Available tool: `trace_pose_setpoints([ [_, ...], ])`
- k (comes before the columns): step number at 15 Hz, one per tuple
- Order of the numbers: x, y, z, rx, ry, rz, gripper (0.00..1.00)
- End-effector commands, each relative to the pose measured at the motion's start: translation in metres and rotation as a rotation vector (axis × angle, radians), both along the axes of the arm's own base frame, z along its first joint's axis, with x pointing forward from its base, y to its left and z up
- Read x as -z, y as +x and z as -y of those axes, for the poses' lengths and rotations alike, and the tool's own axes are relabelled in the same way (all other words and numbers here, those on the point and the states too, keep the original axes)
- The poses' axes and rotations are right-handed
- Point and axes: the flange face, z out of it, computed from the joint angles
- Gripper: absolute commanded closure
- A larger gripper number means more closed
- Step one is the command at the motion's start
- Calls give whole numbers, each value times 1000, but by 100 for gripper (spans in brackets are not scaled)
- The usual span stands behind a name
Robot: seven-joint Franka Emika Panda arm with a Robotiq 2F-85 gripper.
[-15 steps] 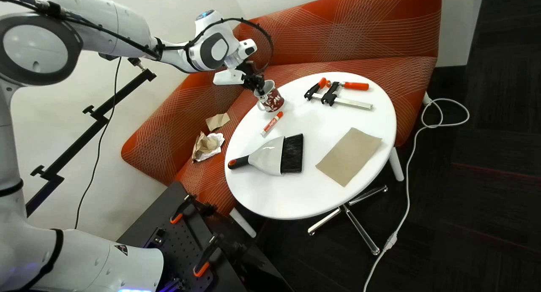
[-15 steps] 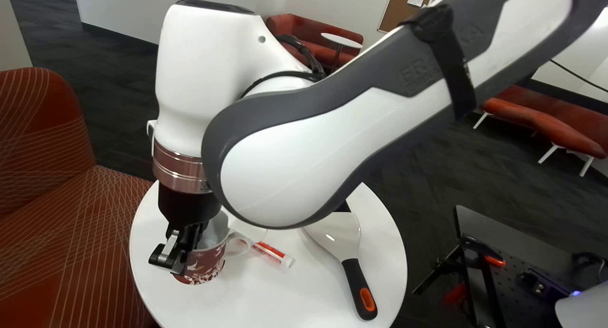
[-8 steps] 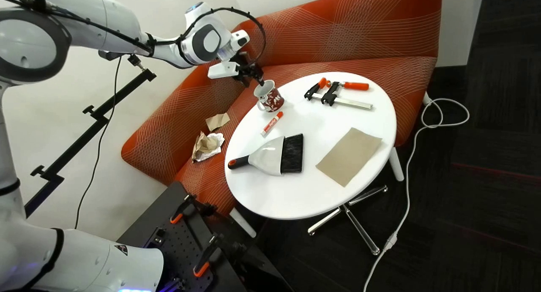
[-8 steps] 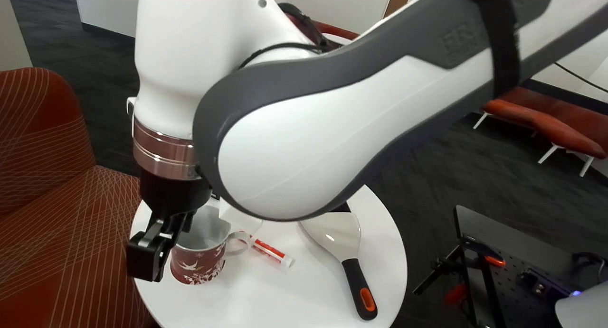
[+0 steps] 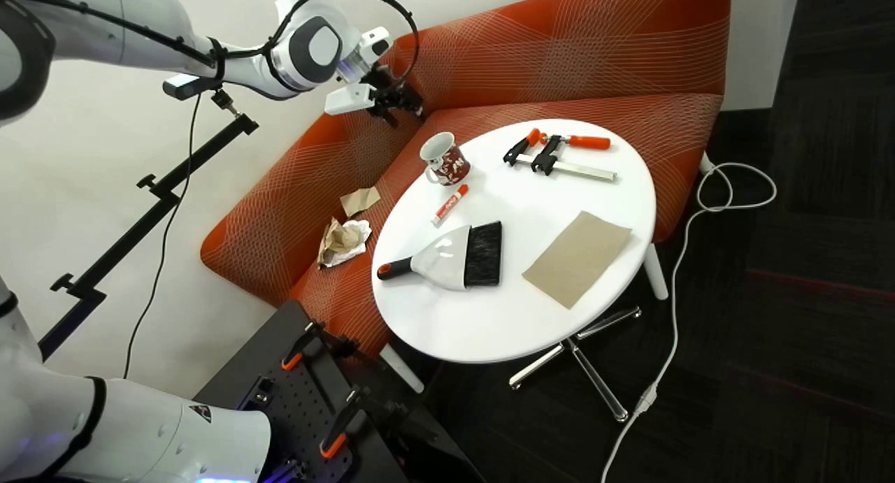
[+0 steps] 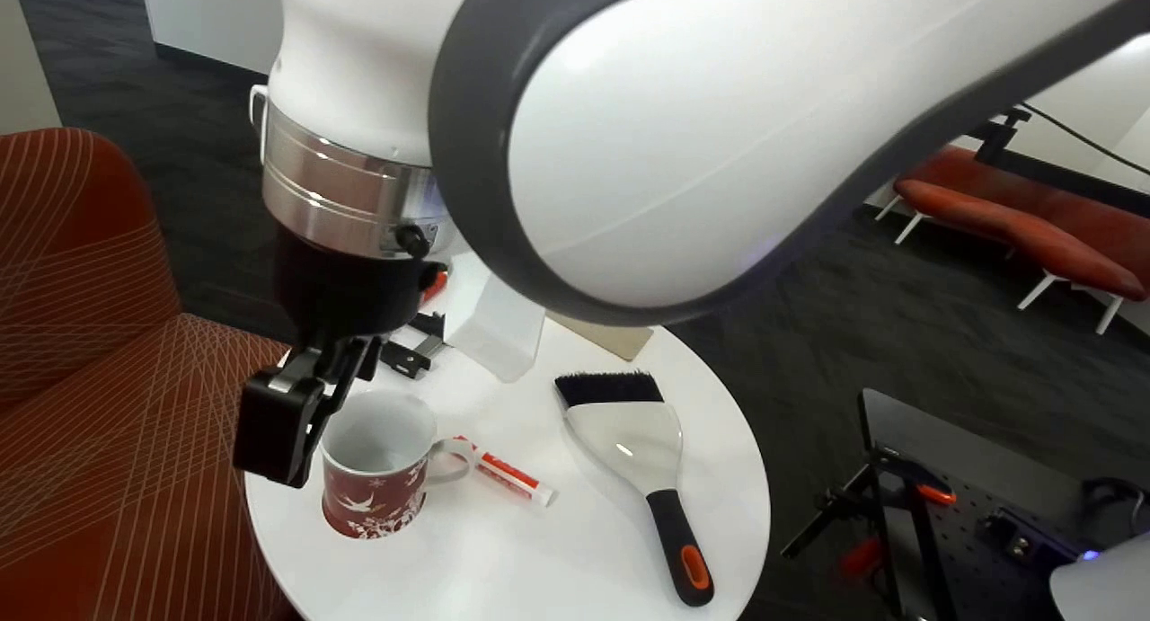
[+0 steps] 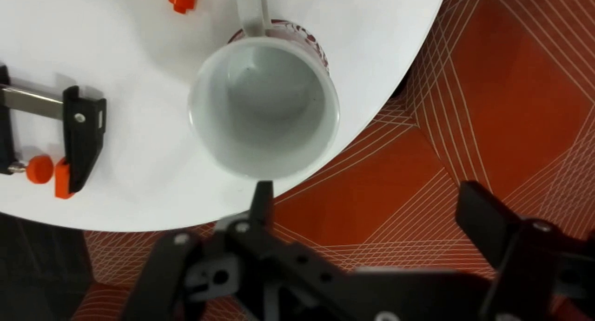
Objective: Move the mug cup to the left
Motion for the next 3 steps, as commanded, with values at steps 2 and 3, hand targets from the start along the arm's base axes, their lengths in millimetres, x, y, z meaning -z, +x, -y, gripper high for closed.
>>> trace_pose_setpoints([
  [2, -7, -6, 1, -1, -3, -2, 0],
  [3, -8, -8, 2, -2, -4, -3, 0],
])
